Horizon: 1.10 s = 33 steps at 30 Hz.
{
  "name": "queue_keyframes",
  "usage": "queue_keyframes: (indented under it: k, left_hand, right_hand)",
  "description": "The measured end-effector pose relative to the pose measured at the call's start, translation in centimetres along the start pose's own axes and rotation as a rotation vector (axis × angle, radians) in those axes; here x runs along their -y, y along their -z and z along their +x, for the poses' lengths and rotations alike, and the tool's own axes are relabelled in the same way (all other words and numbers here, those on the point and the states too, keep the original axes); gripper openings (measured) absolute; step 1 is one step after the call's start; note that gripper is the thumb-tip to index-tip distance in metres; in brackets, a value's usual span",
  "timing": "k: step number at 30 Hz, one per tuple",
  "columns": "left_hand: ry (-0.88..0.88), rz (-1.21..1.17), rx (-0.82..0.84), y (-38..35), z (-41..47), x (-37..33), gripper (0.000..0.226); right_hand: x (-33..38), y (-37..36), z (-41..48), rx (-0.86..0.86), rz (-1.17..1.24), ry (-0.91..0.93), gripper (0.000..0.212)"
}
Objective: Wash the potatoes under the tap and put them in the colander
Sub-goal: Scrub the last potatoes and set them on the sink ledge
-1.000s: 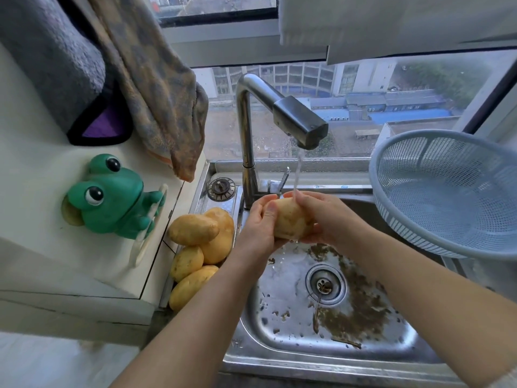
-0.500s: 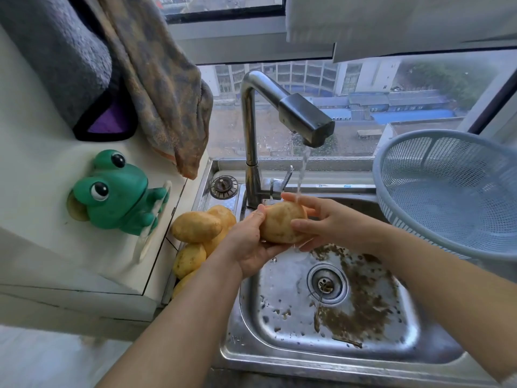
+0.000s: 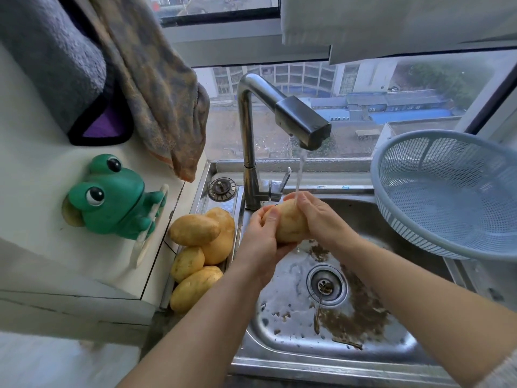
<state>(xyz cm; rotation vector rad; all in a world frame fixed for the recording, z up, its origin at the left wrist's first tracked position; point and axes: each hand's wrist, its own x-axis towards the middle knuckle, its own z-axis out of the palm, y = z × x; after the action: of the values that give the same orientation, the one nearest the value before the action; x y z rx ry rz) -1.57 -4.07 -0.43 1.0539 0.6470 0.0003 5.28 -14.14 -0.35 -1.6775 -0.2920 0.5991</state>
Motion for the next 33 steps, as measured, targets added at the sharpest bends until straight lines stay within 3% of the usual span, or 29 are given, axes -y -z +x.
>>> queue_keyframes:
  k: [3, 6, 12, 16, 20, 26, 33]
  left_hand:
    - [0.091, -0.061, 0.015, 0.7, 0.2, -0.8, 0.038]
    - [0.165, -0.099, 0.046, 0.9, 0.0, -1.2, 0.038]
    - [0.040, -0.066, 0.005, -0.3, 0.0, -0.6, 0.036]
    - [0.000, -0.025, -0.007, -1.1, -0.5, 0.0, 0.033]
    - [0.003, -0.003, -0.032, -0.8, -0.3, 0.2, 0.037]
    - [0.136, -0.048, -0.078, 0.0, -0.4, -1.4, 0.051]
    - [0.252, -0.018, 0.018, -0.5, -1.1, -1.0, 0.055]
  right_hand:
    - [0.4, 1.4, -0.7, 0.265, -0.096, -0.069, 0.034]
    - [0.5, 2.0, -0.7, 0.321, -0.168, -0.096, 0.049]
    - [-0.3, 0.7, -0.3, 0.025, -0.357, 0.084, 0.062]
    - [-0.4, 0.1, -0.1, -0.214, -0.499, 0.162, 0.032]
    - [-0.3, 0.6, 0.2, -0.228, -0.333, 0.072, 0.039]
    - [0.0, 1.1, -0.8, 0.079, -0.033, 0.045, 0.041]
    - [0.3, 0.8, -1.8, 0.104, -0.113, 0.090, 0.042]
